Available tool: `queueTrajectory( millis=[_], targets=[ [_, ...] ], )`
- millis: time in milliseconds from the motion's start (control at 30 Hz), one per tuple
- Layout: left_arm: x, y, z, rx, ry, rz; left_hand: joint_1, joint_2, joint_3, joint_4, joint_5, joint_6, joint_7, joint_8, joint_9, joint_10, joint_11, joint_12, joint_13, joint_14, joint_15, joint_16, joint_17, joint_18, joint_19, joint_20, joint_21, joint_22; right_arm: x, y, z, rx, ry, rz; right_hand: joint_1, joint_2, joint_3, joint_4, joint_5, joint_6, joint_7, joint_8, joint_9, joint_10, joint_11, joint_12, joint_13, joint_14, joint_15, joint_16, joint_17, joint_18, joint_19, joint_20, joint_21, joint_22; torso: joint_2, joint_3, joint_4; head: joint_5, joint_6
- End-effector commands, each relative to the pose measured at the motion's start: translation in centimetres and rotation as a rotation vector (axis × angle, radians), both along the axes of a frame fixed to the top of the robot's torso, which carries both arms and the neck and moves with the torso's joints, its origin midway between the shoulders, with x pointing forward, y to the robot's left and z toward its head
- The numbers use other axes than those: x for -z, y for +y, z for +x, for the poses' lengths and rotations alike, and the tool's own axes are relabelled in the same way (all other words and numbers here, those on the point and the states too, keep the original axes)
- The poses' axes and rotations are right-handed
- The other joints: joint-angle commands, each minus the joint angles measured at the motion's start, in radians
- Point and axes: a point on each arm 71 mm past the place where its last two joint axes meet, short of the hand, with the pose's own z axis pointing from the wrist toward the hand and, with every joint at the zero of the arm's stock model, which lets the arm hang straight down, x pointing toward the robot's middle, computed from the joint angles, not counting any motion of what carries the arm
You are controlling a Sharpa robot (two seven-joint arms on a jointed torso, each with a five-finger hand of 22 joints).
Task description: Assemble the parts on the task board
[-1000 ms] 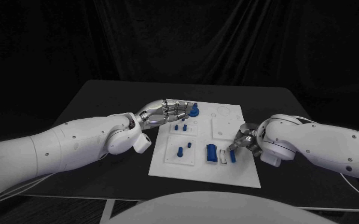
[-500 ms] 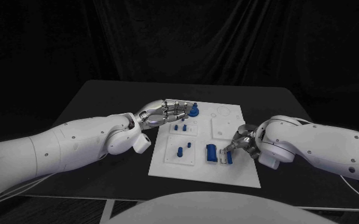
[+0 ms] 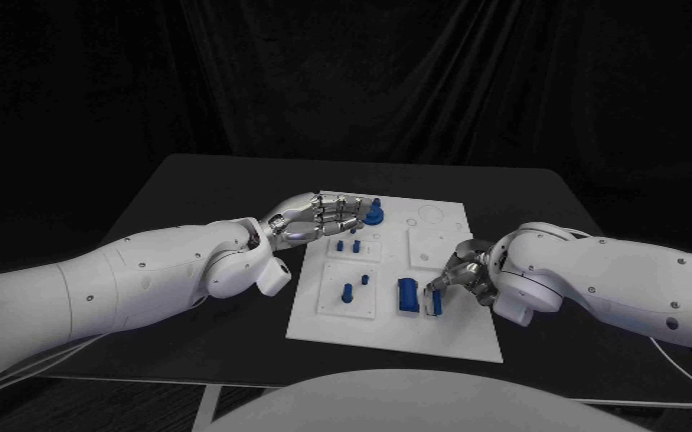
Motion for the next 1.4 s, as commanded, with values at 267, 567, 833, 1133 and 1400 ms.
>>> queueTrajectory(
  millis=[267, 567, 833, 1133, 1400],
  targets=[
    [-0.03, -0.32, -0.11, 0.011, 0.005, -0.019, -0.006, -0.009, 0.012, -0.001, 0.004, 0.009, 0.081, 0.005, 0.001, 0.007, 0.003, 0.001, 0.001, 0.004, -0.006, 0.007, 0.001, -0.008, -0.009, 0.001, -0.006, -0.002, 0.27, -0.06, 0.12, 0.032, 0.028, 0.007, -0.016, 0.004, 0.004, 0.01, -0.007, 0.007, 0.0, -0.003, -0.003, 0.108, -0.003, 0.003, 0.263, 0.032, -0.004, 0.0, -0.003, -0.001, 0.004, -0.005, -0.006, 0.15, 0.0, -0.0001, -0.0005, -0.001, 0.0],
    [-0.03, -0.32, -0.13, 0.012, 0.006, -0.018, -0.006, -0.009, 0.012, -0.001, 0.004, 0.009, 0.081, 0.005, 0.001, 0.007, 0.003, 0.001, 0.001, 0.004, -0.006, 0.007, 0.001, -0.008, -0.009, 0.001, -0.006, -0.002, 0.44, 0.03, 0.18, 0.016, 0.039, -0.002, -0.028, 0.005, 0.006, 0.017, -0.045, 0.002, 0.002, -0.006, -0.009, 0.108, -0.002, 0.003, 0.263, 0.031, -0.003, -0.003, -0.009, 0.001, 0.002, -0.004, -0.015, 0.147, 0.0, 0.0001, 0.0, 0.001, 0.0],
    [-0.02, -0.3, -0.14, 0.012, 0.006, -0.018, -0.006, -0.01, 0.014, -0.001, 0.004, 0.011, 0.082, 0.005, 0.001, 0.007, 0.003, 0.001, 0.001, 0.004, -0.006, 0.007, 0.001, -0.007, -0.01, 0.001, -0.007, -0.002, 0.55, 0.13, 0.08, -0.003, 0.043, -0.01, -0.046, -0.002, -0.009, 0.03, -0.167, 0.0, 0.006, -0.005, -0.018, 0.108, 0.002, 0.003, 0.263, 0.031, 0.0, -0.004, -0.012, 0.001, 0.001, -0.002, -0.02, 0.146, 0.0, 0.0001, 0.0004, 0.001, 0.0],
    [0.02, -0.32, -0.16, 0.013, 0.008, -0.017, -0.006, -0.01, 0.014, -0.001, 0.004, 0.011, 0.082, 0.005, 0.001, 0.007, 0.003, 0.001, 0.001, 0.004, -0.006, 0.007, 0.001, -0.007, -0.01, 0.001, -0.007, -0.002, 0.6, 0.17, 0.0, -0.019, 0.049, -0.015, -0.052, -0.009, -0.022, 0.034, -0.214, -0.001, 0.008, -0.004, -0.021, 0.108, 0.003, 0.003, 0.263, 0.031, 0.001, -0.004, -0.014, 0.001, 0.001, 0.0, -0.021, 0.146, 0.0, -0.0001, -0.0002, 0.003, 0.0],
    [0.06, -0.35, -0.18, 0.014, 0.01, -0.017, -0.007, -0.01, 0.015, -0.001, 0.004, 0.012, 0.082, 0.006, 0.001, 0.006, 0.003, 0.0, 0.001, 0.004, -0.006, 0.007, 0.001, -0.007, -0.011, 0.001, -0.007, -0.003, 0.61, 0.18, -0.02, -0.025, 0.049, -0.018, -0.068, -0.012, -0.047, 0.051, -0.277, 0.001, 0.01, 0.0, -0.024, 0.108, 0.005, 0.003, 0.263, 0.031, 0.003, -0.001, -0.011, 0.001, 0.002, 0.001, -0.019, 0.147, 0.0, 0.0002, -0.0001, 0.003, 0.0]
  ],
)
